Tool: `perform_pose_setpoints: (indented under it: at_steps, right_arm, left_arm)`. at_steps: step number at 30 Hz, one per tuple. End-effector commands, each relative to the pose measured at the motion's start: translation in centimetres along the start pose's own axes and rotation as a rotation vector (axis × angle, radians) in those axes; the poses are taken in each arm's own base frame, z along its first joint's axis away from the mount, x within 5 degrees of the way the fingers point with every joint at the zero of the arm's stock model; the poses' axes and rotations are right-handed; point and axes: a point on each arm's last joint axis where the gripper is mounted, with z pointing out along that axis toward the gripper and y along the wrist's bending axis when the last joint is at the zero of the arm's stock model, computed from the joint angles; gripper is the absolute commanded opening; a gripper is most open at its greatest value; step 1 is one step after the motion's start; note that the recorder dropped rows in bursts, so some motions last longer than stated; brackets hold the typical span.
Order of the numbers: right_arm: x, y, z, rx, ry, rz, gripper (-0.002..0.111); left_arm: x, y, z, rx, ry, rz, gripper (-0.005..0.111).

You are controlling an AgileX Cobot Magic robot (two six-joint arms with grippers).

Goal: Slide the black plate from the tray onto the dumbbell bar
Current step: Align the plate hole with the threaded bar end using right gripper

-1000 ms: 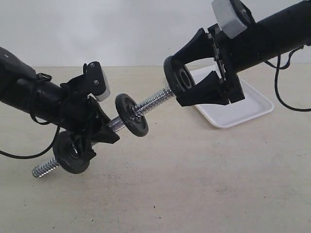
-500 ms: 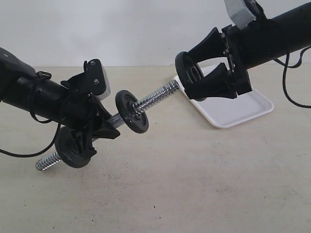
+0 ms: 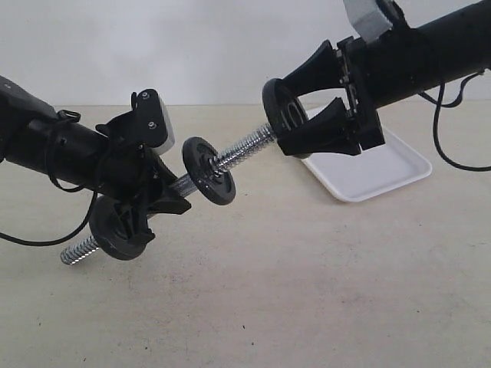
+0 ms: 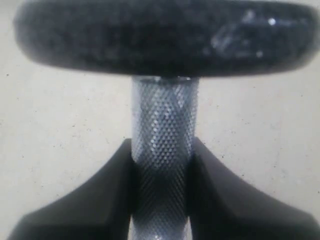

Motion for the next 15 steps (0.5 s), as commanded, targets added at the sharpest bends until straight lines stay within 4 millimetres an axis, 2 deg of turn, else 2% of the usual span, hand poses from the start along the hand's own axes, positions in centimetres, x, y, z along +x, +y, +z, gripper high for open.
perform_pose_setpoints:
  at_steps: [1,8,15]
  right_arm:
    - [-1.1,-0.1,-0.2,0.009,-0.075,-0.002,0.0]
    - [0.2,-0.6,0.6,-0.008,-0.075,0.042,0.0]
    - [-0.1,-0.6,0.7,-0.002,-0.093,0.018,0.0]
  left_arm:
    - [-2.7,0.6,-2.0,-0.045,-0.131,-0.057,0.004]
    - [-2.7,0.7,-2.1,-0.047,-0.134,-0.055,0.004]
    - [-2.7,0.7,-2.1,-0.047,-0.134,-0.055,0.004]
